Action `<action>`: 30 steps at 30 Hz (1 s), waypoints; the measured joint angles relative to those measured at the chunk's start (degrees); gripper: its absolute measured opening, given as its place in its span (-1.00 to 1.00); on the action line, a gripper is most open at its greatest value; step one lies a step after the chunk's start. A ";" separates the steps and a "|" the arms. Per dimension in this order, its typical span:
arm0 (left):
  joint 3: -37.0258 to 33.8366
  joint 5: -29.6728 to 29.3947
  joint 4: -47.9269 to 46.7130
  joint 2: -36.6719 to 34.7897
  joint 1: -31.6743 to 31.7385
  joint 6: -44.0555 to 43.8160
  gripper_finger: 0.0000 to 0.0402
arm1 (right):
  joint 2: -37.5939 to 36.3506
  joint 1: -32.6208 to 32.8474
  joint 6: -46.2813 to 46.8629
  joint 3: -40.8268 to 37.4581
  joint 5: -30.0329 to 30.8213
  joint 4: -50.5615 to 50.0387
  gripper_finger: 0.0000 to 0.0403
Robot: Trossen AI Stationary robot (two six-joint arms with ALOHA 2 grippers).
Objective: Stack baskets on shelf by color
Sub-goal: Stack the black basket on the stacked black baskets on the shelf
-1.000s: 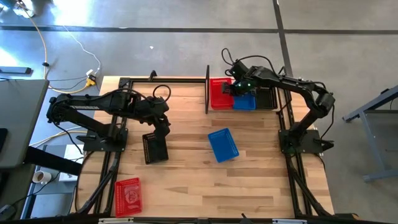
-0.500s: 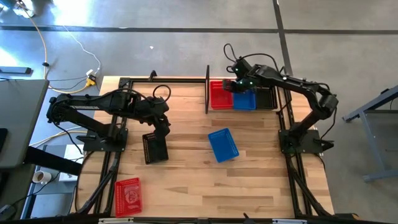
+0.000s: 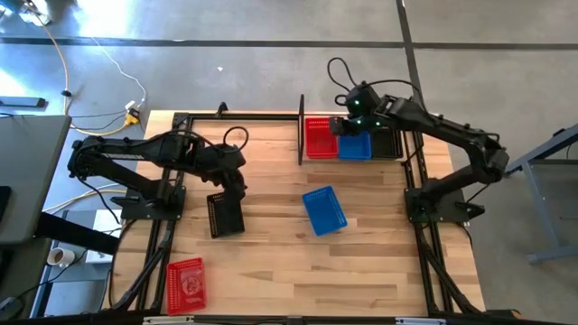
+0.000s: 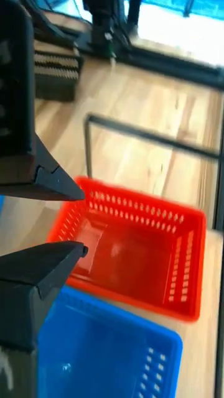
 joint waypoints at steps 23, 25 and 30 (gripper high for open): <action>-12.31 -3.75 -6.54 -0.03 -18.37 -35.96 -0.12 | -3.66 19.11 1.79 0.00 2.98 -0.26 -0.50; -12.85 -4.23 -8.29 -0.04 -19.35 -40.19 -0.12 | -3.66 20.01 1.49 0.00 2.98 -0.26 -0.50; -15.29 -4.99 -9.26 -0.04 -21.21 -51.35 -0.12 | -3.66 21.84 0.54 0.00 2.63 -0.26 -0.50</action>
